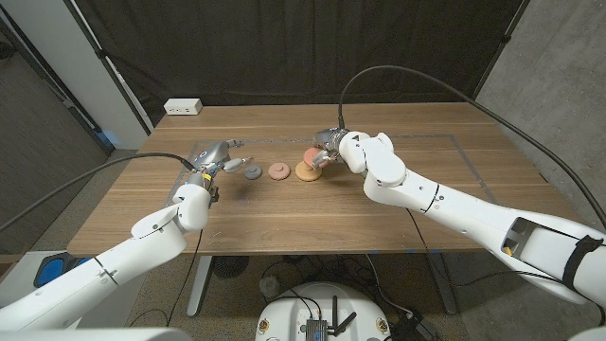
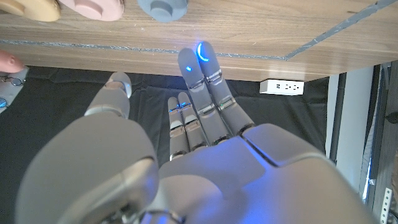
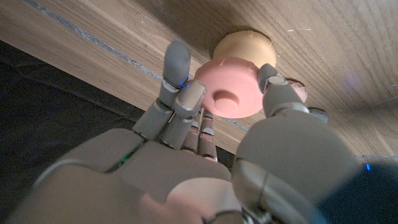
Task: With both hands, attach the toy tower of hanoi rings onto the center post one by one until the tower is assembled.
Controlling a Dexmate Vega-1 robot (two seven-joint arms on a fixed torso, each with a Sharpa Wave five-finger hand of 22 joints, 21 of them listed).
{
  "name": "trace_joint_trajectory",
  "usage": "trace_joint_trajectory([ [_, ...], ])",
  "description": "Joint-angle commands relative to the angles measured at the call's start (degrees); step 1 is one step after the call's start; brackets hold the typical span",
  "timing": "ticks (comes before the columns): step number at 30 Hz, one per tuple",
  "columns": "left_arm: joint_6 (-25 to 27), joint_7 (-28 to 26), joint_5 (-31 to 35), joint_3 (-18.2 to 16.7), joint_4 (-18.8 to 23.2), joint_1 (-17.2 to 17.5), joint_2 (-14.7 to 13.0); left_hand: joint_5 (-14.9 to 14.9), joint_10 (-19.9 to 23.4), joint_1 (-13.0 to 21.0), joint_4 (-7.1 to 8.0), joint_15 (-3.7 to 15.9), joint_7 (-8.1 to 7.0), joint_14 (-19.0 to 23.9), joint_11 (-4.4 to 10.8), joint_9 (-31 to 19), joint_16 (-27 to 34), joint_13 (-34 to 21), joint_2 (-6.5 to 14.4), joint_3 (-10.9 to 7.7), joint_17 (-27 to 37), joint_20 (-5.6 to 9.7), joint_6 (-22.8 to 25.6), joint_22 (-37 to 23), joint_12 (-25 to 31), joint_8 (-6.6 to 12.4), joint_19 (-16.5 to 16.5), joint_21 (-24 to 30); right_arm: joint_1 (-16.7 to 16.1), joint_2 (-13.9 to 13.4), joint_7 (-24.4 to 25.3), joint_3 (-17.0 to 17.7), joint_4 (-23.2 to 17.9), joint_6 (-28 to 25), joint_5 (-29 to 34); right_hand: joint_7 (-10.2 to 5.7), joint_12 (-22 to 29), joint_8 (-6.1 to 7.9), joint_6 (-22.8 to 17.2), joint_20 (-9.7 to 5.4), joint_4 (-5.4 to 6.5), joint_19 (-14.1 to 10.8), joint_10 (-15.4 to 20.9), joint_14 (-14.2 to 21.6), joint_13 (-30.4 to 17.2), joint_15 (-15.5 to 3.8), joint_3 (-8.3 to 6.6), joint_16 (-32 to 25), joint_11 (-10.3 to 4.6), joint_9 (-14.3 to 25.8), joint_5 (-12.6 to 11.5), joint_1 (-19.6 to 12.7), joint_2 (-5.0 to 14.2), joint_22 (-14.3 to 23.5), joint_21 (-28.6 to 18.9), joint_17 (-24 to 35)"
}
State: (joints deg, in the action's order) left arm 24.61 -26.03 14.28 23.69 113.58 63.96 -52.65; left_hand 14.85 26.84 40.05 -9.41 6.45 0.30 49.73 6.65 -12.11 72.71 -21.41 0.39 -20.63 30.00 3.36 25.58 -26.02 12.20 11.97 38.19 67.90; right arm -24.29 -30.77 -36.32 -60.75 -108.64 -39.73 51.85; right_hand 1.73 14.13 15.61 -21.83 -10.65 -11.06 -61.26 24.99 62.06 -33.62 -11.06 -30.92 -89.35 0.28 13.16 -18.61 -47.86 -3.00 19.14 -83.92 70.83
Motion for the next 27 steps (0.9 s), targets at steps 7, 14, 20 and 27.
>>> trace_joint_trajectory([
  [7, -0.87, -0.98, 0.07, -0.82, -0.02, 1.68, -0.08, 0.32, 0.22, 0.29, -0.11, 6.10, -0.17, -0.12, 0.14, -0.17, 0.54, -0.17, 0.20, -0.42, 0.01, 5.25, 0.34, 0.26, -0.13, 0.10, -0.22, 0.76, 1.72, 2.96, -0.57, -1.01, 3.54, 1.60, 0.67, -3.17, 0.08, -0.12, -3.72, -2.11, 1.71, -0.61, 7.28, 0.58, -0.34, -1.48, -2.04, 0.14, -6.55, 0.35, -0.36, -1.66, 0.98, -0.01, -0.36, 0.14],
  [14, -0.85, -1.76, 0.32, -1.13, 0.17, 2.61, 0.01, 0.32, 0.35, 0.37, -0.10, 6.10, -0.19, -0.12, 0.12, -0.15, 0.60, -0.22, 0.22, -0.45, -0.09, 5.23, 0.36, 0.32, -0.09, 0.09, -0.29, 1.11, 2.61, 4.12, -0.45, -1.57, 5.55, 2.39, 0.10, -3.19, -0.06, -0.18, -3.83, -2.12, 1.72, -0.64, 7.34, 0.60, -0.40, -1.48, -2.13, 0.15, -6.52, 0.37, -0.37, -1.64, 0.97, -0.07, -0.40, 0.14],
  [20, -0.89, -1.89, 0.46, -1.31, 0.19, 2.78, 0.01, 0.32, 0.37, 0.39, -0.10, 6.10, -0.21, -0.12, 0.18, -0.15, 0.66, -0.24, 0.19, -0.46, -0.06, 5.19, 0.40, 0.46, -0.10, 0.10, -0.30, 1.28, 3.37, 5.05, -0.18, -1.85, 7.30, 2.89, -0.97, -3.20, -0.13, -0.23, -3.85, -2.12, 1.71, -0.58, 7.36, 0.62, -0.45, -1.48, -2.20, 0.14, -6.59, 0.38, -0.38, -1.67, 1.00, -0.17, -0.36, 0.15],
  [27, -1.28, -2.13, 0.38, -1.10, -0.37, 2.51, 0.71, 0.32, 0.46, 0.40, -0.07, 6.09, -0.18, -0.10, 0.16, -0.14, 0.75, -0.28, 0.19, -0.49, -0.03, 5.26, 0.38, 0.66, -0.08, 0.08, -0.36, 1.49, 4.36, 5.73, -0.29, -2.70, 9.18, 3.01, -1.99, -3.15, -0.21, -0.29, -3.97, -2.12, 1.72, -0.50, 7.56, 0.68, -0.52, -1.48, -2.30, 0.15, -6.53, 0.41, -0.38, -1.67, 1.06, -0.32, -0.31, 0.13],
])
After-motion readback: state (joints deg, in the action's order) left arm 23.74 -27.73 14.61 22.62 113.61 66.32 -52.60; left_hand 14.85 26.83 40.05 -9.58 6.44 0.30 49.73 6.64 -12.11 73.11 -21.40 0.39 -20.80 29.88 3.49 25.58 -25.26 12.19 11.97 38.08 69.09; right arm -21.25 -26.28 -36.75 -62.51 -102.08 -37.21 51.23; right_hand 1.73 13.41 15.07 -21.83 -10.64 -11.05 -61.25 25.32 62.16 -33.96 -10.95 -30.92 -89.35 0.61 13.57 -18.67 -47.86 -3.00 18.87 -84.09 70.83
